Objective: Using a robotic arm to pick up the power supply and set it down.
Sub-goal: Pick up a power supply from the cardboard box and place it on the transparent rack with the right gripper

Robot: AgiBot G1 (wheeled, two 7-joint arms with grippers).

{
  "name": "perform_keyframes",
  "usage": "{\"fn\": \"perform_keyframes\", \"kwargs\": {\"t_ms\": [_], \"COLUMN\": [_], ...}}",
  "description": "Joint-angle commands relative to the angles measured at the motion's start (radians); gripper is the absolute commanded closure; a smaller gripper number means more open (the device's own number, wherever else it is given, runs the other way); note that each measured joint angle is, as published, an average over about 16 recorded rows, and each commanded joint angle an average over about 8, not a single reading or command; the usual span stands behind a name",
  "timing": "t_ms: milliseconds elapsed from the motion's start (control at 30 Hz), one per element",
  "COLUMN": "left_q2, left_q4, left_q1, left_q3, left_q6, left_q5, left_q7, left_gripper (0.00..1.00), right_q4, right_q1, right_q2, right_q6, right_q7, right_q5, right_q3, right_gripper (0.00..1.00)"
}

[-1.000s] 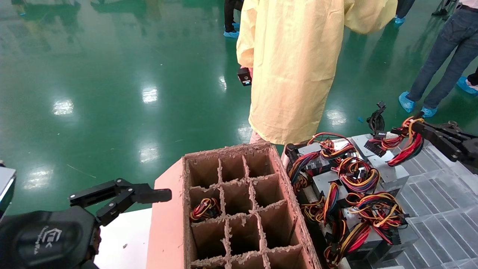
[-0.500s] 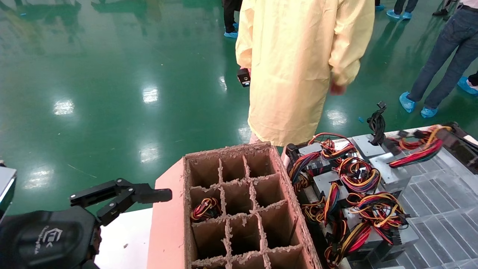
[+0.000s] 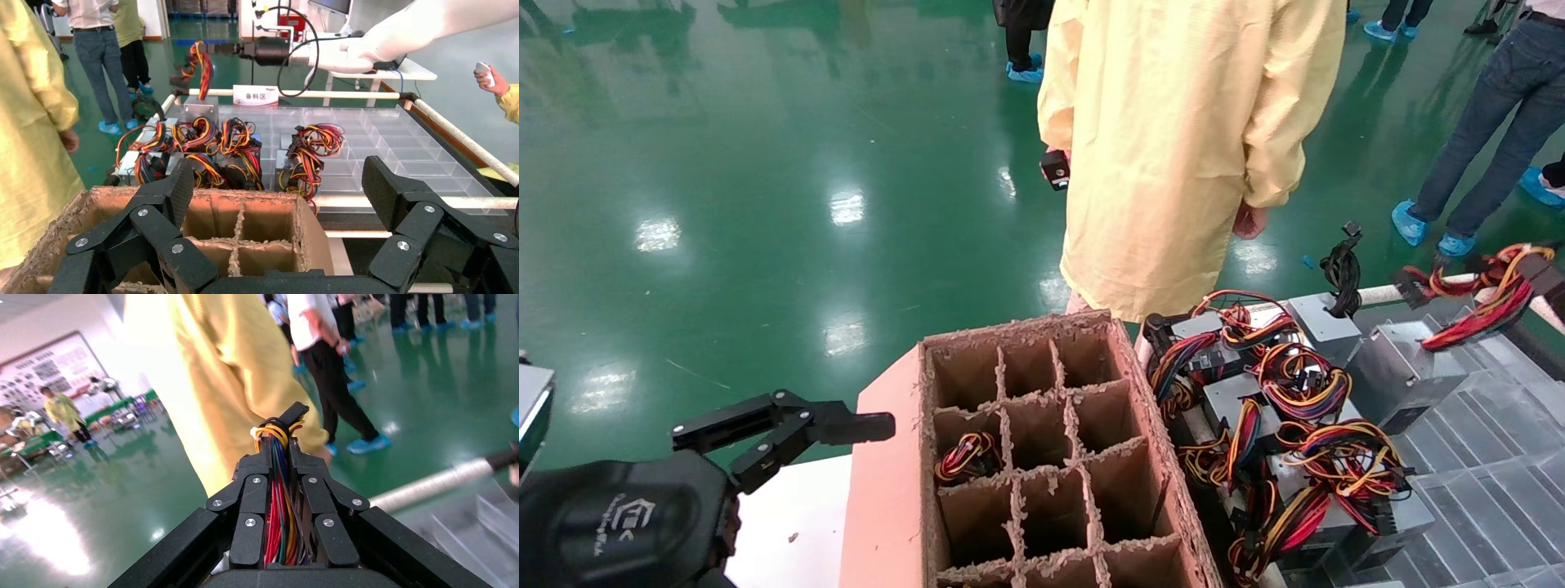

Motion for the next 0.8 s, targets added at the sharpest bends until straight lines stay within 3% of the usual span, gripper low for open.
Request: {"fn": "perform_keyframes", "kwargs": {"t_ms": [33, 567, 800], "left_q2": [0.0, 0.0, 0.0], "left_q4": [0.0, 0.0, 0.0], "left_q1": [0.0, 0.0, 0.0], "left_q3": [0.0, 0.0, 0.0], "left_q6": [0.0, 0.0, 0.0], "left_q5": [0.0, 0.0, 0.0], "left_q7": [0.0, 0.0, 0.0], "left_gripper": [0.0, 0.0, 0.0], "right_q4": [0.014, 0.071, 0.056], "right_q1": [-0.009, -0.057, -0.088], "right_q2": [-0.002, -0.028, -0.056], "right_q6": [-0.006, -0.099, -0.091], "right_q7": [-0.006, 0.005, 0.015], "right_q5": [0.011, 0.018, 0.016], "right_q3": [0.007, 0.013, 0.012], "right_gripper": [1.0, 1.0, 1.0]}}
